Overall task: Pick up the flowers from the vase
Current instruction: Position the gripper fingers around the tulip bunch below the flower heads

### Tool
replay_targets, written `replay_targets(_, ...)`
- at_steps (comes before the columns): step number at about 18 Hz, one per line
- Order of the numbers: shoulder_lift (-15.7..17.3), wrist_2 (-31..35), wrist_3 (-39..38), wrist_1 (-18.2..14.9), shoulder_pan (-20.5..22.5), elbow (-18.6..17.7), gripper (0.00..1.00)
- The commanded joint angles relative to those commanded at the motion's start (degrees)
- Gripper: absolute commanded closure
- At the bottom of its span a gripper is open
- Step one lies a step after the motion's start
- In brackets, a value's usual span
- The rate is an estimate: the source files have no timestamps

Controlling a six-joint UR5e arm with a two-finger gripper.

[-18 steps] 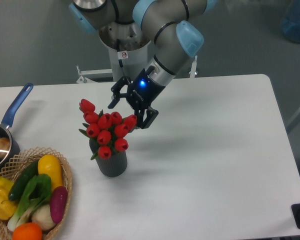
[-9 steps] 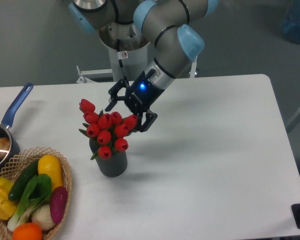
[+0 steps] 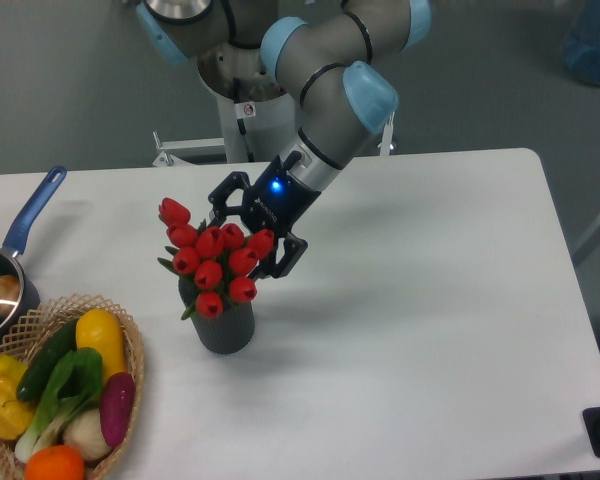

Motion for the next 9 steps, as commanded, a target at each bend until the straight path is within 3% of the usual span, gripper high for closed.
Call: replay_targets(9, -1.58, -1.31, 0.17, 0.7, -0.79, 0.7, 0.0)
